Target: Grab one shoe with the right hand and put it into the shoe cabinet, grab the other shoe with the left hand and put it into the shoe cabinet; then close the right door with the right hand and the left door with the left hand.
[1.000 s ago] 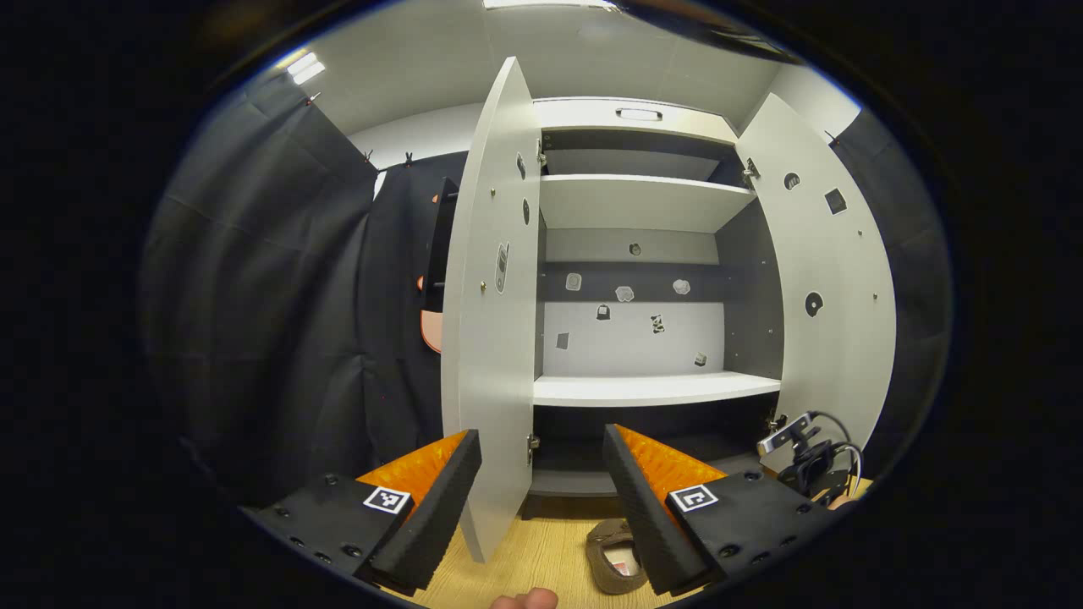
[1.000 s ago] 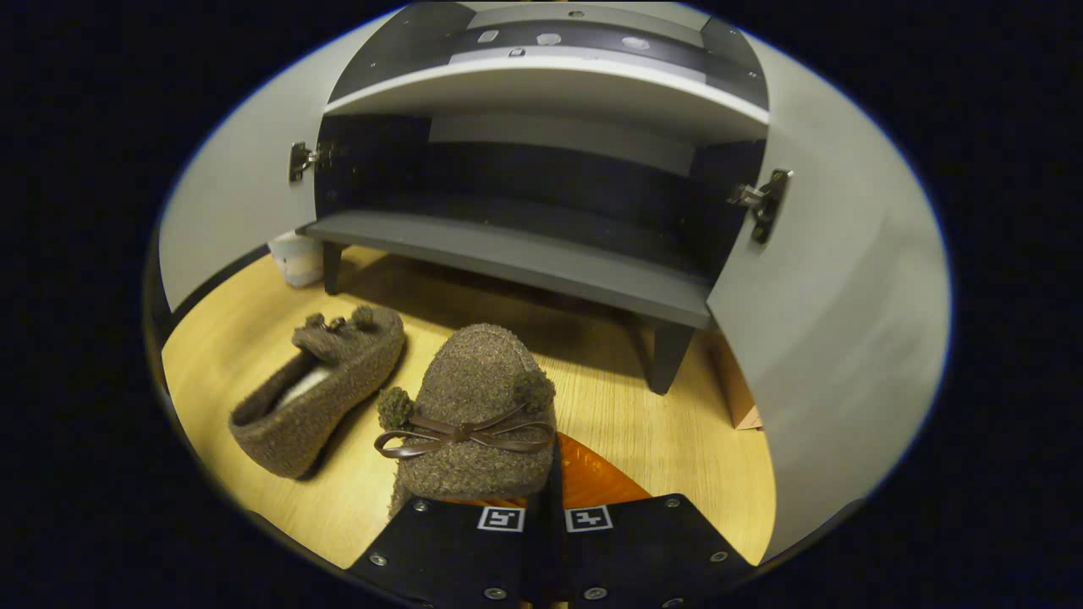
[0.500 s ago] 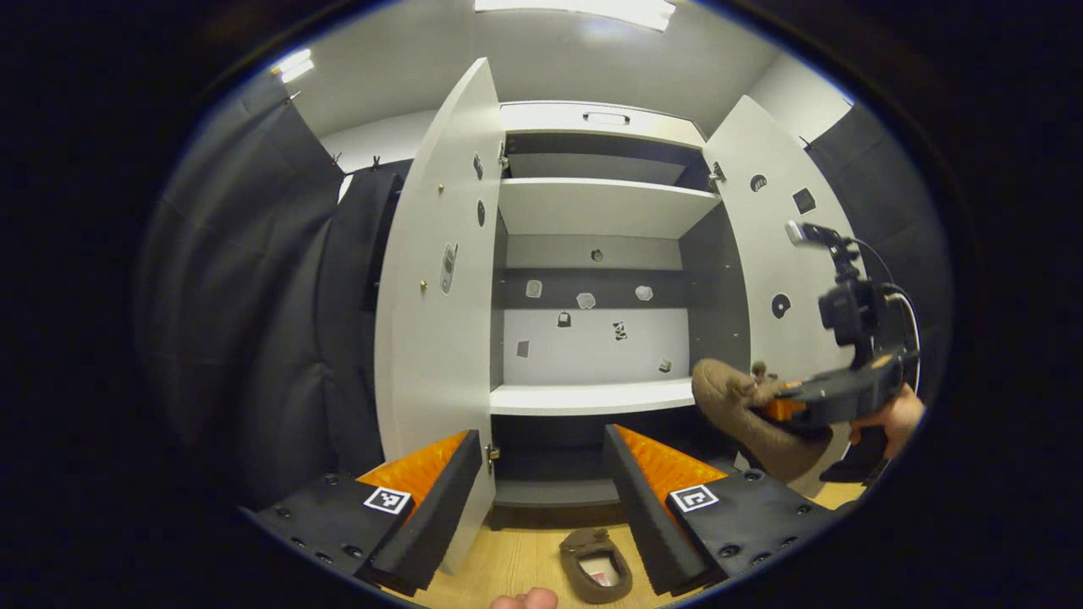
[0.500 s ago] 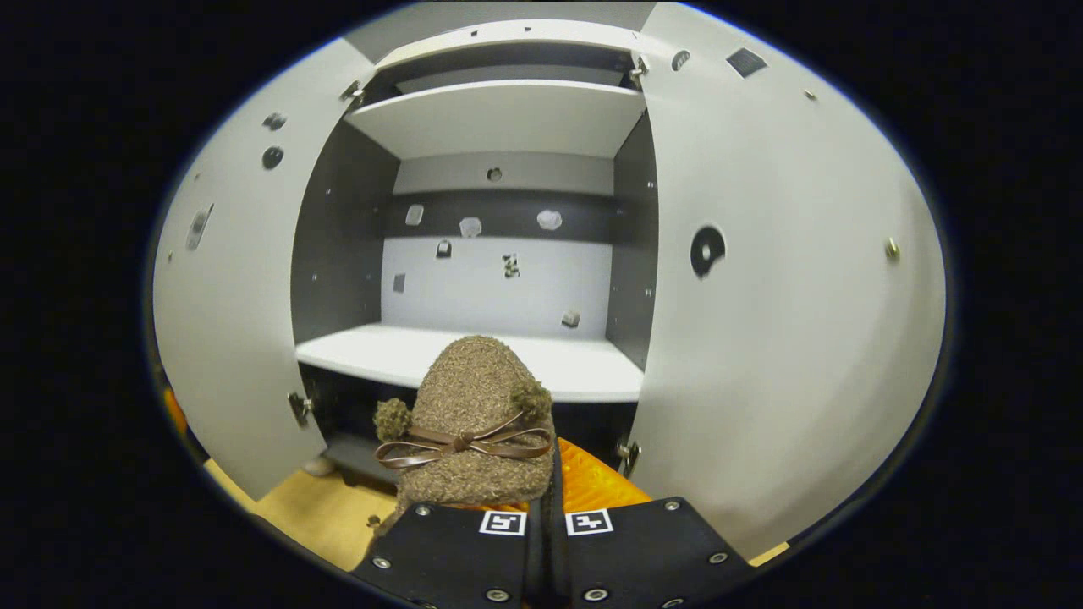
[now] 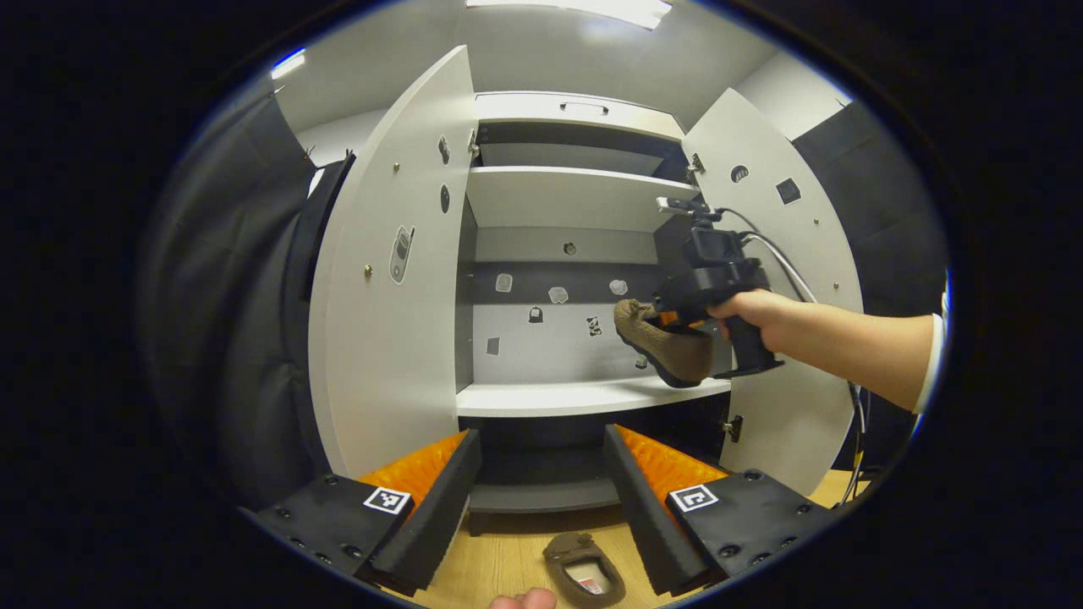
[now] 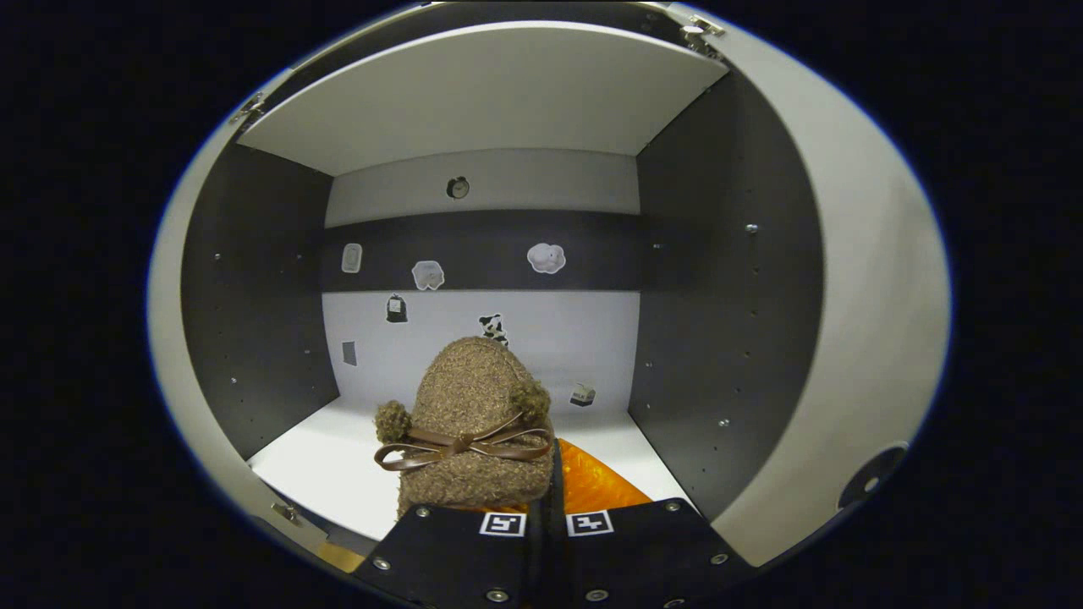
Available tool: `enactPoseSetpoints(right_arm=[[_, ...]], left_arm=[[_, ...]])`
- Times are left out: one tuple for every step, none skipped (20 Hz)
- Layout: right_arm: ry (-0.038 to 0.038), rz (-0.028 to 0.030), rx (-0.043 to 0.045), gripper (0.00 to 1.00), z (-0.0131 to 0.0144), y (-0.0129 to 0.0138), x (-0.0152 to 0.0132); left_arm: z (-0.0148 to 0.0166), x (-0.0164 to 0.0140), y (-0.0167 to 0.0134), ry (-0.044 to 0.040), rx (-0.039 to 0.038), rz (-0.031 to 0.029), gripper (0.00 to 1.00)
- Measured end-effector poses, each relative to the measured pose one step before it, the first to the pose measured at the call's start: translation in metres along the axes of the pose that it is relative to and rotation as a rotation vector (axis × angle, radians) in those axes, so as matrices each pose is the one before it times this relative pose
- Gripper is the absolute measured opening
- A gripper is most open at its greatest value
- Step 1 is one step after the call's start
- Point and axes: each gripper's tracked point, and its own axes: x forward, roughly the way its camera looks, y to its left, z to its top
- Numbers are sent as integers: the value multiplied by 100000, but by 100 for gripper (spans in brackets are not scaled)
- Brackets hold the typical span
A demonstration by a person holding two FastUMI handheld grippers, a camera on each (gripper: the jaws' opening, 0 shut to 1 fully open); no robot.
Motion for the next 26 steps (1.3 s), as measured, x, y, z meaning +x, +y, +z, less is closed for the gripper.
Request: enactPoseSetpoints(right_arm=[[2228,-235,365,3,-141,165,1770],[4158,-539,204,3,-787,282,1409],[3126,351,-1123,3,-882,447,1128],[3042,-760,-2529,3,-945,-8,1046],[2578,-1634,-2658,3,-787,-246,801],[1915,-1766,-1969,5,-786,-173,875],[2650,-1419,-595,5,-593,-106,560],[2723,-292,-722,7,-551,-145,316],[2536,682,-2,11,-443,-11,142],[1213,1168,1103,14,-162,-83,236],[704,629,1671,24,25,-193,-68],[1316,1974,1854,24,-124,-24,-563],[-68,3644,1506,34,165,396,-764],[-1570,2986,375,40,509,344,-814],[-1153,226,-1280,43,359,-258,-897],[-629,550,-1945,56,141,-297,-1096],[-14,791,-2708,72,-30,-45,-878],[-498,578,-2466,79,-17,-167,-944],[-1142,195,-1938,89,212,-130,-1060],[-1704,514,-1280,91,293,80,-1058],[-1729,386,-576,93,380,74,-1132],[-2051,1045,-19,93,469,274,-1203],[-2005,1199,199,93,493,421,-1212],[-2555,954,43,93,507,379,-1271],[-2810,1063,-271,94,503,508,-1267],[-3005,1118,-635,94,467,554,-1351]], left_arm=[[-229,23,-138,733,-1392,209,95],[-233,-26,-37,1016,-315,686,96],[-8,0,51,49,713,1163,95],[150,-36,13,-1038,669,700,95],[33,-45,-111,-477,320,236,95],[-148,-72,-14,373,-41,32,95],[-257,-37,20,566,-133,-111,95],[-104,-25,76,519,-344,156,95],[-164,-230,137,416,-347,439,95],[-130,-109,163,359,-240,518,95],[-145,-116,219,307,-165,562,95],[-66,-74,213,342,-26,522,95],[-138,-27,195,224,-35,406,95],[-3,-54,145,-70,44,373,97],[-8,-40,158,-130,-64,268,96],[47,-23,62,-66,-273,31,96],[108,-101,-13,-490,-189,-135,95],[267,16,-12,-724,-60,-61,96],[192,12,74,-877,-27,-12,96],[222,-49,-90,-900,-64,-327,95],[139,52,-47,-352,-203,-299,96],[48,-61,-62,-211,-364,-306,97],[96,-37,-55,-200,-528,-198,95],[85,11,-8,-132,-728,-125,95],[10,-8,-18,-5,-558,-130,94],[7,-21,56,41,-21,3,94]])
